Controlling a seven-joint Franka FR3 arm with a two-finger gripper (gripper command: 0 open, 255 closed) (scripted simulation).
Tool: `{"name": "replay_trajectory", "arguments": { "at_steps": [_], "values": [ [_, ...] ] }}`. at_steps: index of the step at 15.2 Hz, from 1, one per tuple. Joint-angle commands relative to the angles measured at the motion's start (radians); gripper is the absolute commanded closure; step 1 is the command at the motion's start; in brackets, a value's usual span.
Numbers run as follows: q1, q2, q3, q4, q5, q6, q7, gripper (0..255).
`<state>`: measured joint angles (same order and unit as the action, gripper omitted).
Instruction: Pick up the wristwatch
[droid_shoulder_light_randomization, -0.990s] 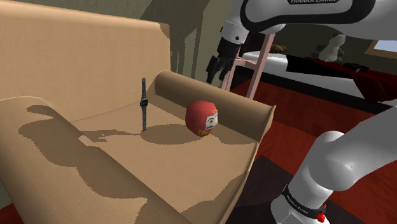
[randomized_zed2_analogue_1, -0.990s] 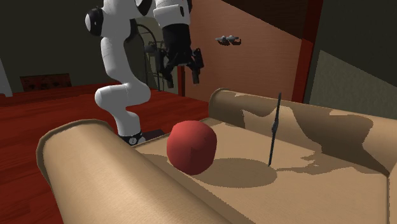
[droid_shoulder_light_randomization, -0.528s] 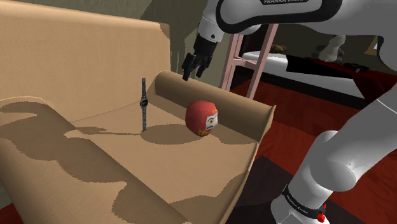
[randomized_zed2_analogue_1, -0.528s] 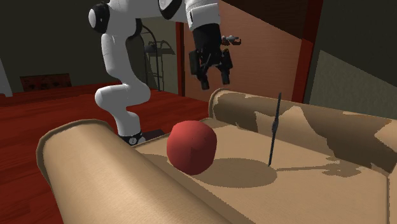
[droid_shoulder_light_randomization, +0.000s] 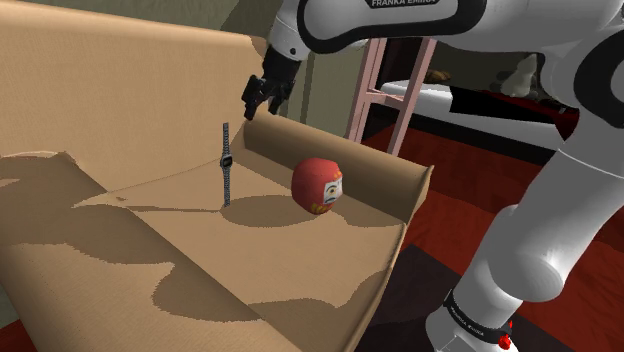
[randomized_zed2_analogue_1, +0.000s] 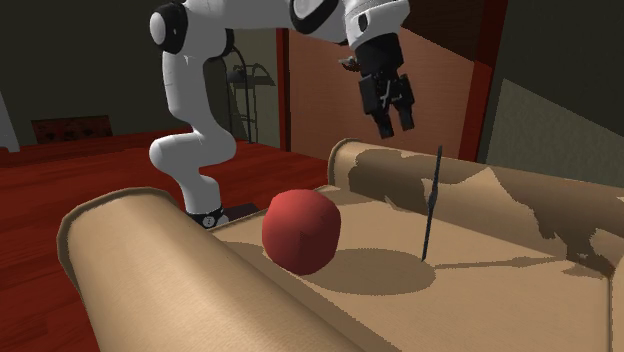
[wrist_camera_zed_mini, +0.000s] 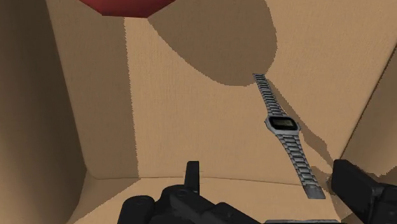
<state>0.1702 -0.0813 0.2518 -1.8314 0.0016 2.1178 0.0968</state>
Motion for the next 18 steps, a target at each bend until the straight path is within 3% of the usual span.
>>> {"name": "replay_trajectory", "arguments": {
  "at_steps": [1,6,15,16,18],
  "values": [
    [0.014,0.051,0.02,0.051,-0.023,0.022,0.017,0],
    [0.053,0.181,0.054,0.202,-0.091,0.044,0.051,0],
    [0.051,0.18,0.051,0.099,-0.095,0.146,0.058,0],
    [0.051,0.18,0.052,0.098,-0.095,0.146,0.058,255],
    [0.051,0.18,0.051,0.099,-0.095,0.146,0.058,255]
  ]
}}
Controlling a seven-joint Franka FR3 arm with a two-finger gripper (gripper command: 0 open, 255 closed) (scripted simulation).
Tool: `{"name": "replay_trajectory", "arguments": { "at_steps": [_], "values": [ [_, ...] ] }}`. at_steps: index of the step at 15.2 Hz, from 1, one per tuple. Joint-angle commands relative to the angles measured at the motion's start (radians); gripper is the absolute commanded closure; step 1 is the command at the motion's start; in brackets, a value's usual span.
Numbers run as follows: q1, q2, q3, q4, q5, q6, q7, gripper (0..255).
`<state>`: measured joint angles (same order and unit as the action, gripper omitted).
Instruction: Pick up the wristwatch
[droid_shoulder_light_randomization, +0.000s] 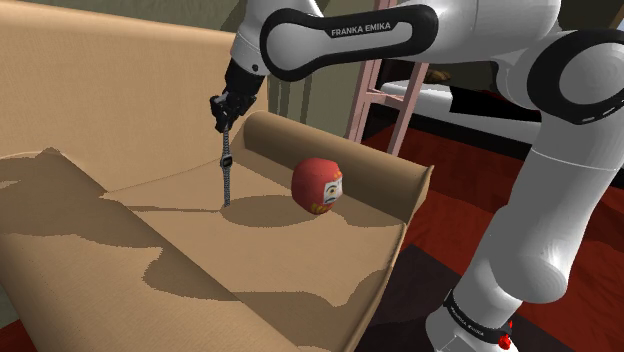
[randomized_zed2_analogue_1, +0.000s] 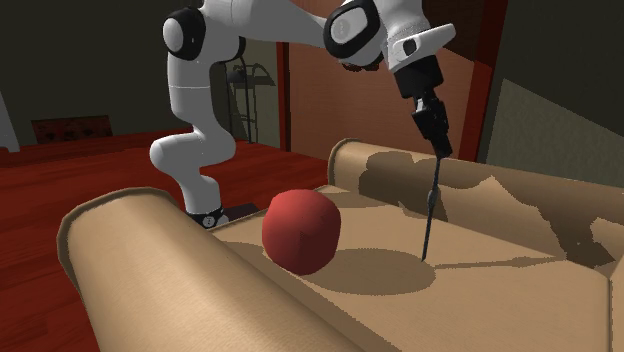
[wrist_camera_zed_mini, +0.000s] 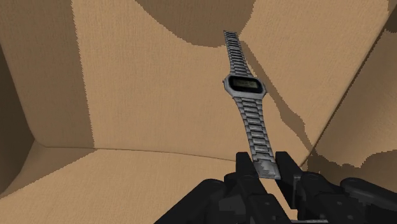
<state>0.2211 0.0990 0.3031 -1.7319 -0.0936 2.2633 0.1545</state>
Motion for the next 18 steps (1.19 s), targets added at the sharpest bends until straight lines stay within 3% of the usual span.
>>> {"name": "replay_trajectory", "arguments": {
  "at_steps": [1,7,18],
  "values": [
    [0.0,0.0,0.0,-0.001,0.0,0.001,0.0,255],
    [0.0,0.0,0.0,0.0,0.0,0.0,0.0,255],
    [0.004,0.006,0.003,0.155,0.004,-0.149,-0.008,255]
  ]
}}
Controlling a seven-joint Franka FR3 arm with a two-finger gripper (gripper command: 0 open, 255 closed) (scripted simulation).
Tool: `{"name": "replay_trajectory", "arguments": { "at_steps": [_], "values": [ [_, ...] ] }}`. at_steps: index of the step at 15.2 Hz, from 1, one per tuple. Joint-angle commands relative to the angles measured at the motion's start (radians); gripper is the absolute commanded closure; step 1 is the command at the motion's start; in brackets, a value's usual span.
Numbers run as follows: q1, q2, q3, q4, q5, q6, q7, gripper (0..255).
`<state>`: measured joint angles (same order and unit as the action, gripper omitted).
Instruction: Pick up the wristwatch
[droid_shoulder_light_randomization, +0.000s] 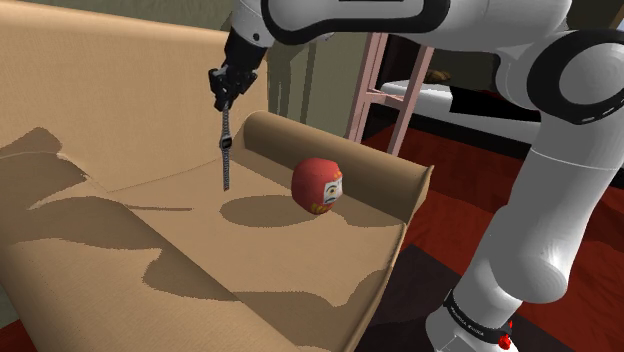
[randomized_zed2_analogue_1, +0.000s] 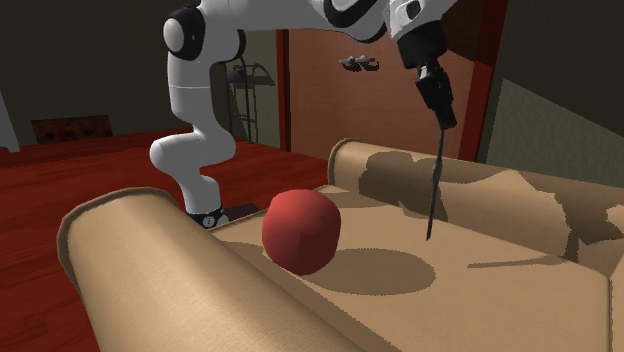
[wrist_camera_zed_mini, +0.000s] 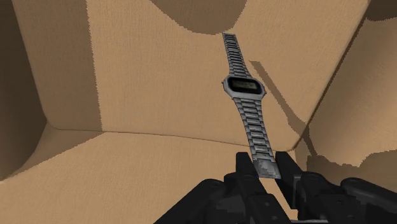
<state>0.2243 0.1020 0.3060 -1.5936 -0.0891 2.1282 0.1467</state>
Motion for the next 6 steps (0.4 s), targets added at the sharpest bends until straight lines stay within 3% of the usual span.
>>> {"name": "replay_trajectory", "arguments": {
  "at_steps": [1,6],
  "values": [
    [0.001,0.005,0.001,0.033,-0.001,-0.028,-0.001,255],
    [0.003,0.014,0.002,0.086,-0.003,-0.074,-0.002,255]
  ]
}}
